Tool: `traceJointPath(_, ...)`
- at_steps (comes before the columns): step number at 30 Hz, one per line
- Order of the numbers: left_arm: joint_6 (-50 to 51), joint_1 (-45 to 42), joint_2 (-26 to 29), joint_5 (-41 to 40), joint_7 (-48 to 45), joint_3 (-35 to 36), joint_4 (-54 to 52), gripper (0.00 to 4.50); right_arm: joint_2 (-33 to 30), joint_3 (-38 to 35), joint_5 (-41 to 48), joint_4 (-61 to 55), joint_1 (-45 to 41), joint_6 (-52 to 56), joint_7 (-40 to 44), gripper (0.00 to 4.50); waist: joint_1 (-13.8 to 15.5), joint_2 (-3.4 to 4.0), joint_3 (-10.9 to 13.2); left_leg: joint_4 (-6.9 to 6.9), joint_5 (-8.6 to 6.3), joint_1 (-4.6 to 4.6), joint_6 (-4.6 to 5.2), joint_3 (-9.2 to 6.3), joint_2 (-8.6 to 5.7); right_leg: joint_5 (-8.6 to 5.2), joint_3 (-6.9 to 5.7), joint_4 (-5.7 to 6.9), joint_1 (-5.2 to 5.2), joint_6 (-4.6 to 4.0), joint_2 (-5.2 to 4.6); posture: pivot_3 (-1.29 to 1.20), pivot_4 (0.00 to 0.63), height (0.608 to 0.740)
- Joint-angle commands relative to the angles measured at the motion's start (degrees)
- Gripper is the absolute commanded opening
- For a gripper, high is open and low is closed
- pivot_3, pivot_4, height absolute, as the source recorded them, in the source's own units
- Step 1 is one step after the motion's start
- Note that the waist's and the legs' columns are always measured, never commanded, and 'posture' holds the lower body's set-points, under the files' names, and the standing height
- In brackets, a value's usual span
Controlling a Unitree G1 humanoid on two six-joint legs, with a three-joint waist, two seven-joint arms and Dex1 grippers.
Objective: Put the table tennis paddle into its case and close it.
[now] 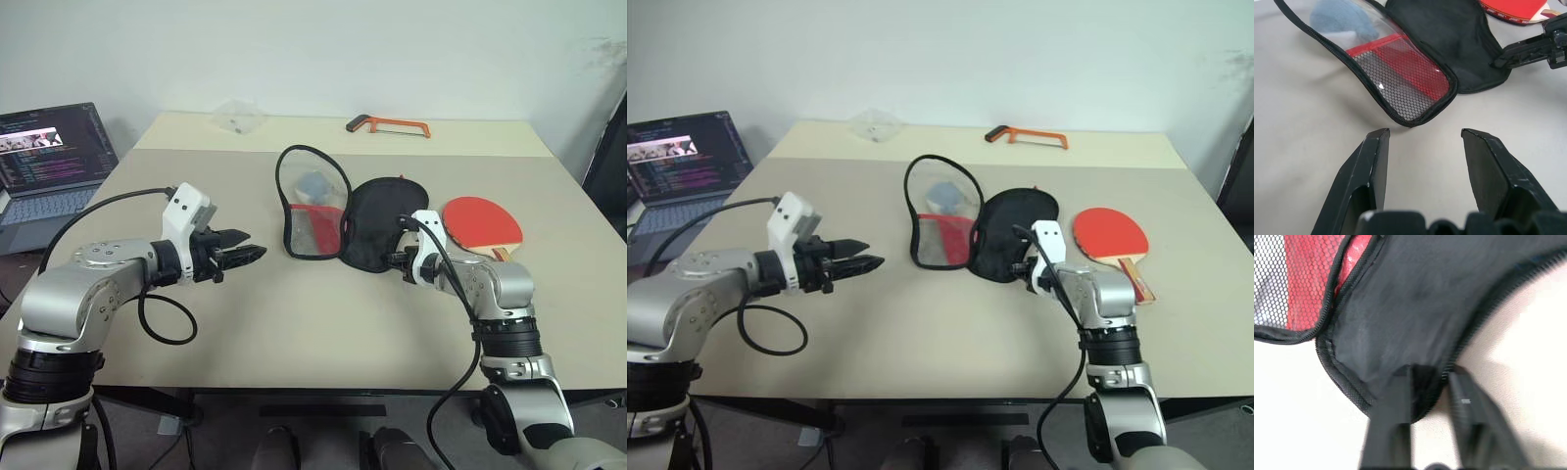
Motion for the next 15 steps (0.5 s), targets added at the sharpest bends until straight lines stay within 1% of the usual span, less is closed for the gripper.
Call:
traceJointPath(1,-1.2,-1.6,0.0,0.7,0.3,1.0,-0.6,2.54,-3.5,0.6,-1.1,0.2,0.0,-2.1,1.4,0.03,0.0,0.0,0.0,0.0,0.0,0.0,0.0,0.01,0.0,0.0,0.0,-0.01,0.0,0.0,0.0,0.0,0.15,0.74)
traceJointPath(7,-1.7,-2.3,-0.3,1.6,-0.1,0.3,0.2,2.54,-9.9,1.6,-2.2,3.1,0.4,-4.0,5.3,0.03,0.1,-0.01,0.0,0.0,0.0,0.0,0.0,0.01,-0.01,0.0,0.01,-0.01,0.0,0.0,0.0,0.0,0.15,0.74)
traceJointPath(12,-2.3,-3.4,-1.0,2.5,-0.5,-0.8,1.1,2.54,-15.0,4.4,-3.9,7.7,-1.1,-8.3,10.5,0.03,0.1,-0.01,0.0,0.01,0.0,0.0,0.0,0.01,-0.01,0.0,0.0,-0.02,0.01,0.0,-0.01,0.0,0.15,0.74)
traceJointPath(15,-2.6,-4.2,-1.5,3.2,-0.8,-1.3,2.1,2.54,-16.8,5.8,-4.9,11.9,-2.8,-11.6,12.9,0.03,0.1,-0.01,0.0,0.02,0.0,0.01,0.0,0.02,-0.01,0.0,0.01,-0.01,0.01,0.0,0.0,0.0,0.15,0.74)
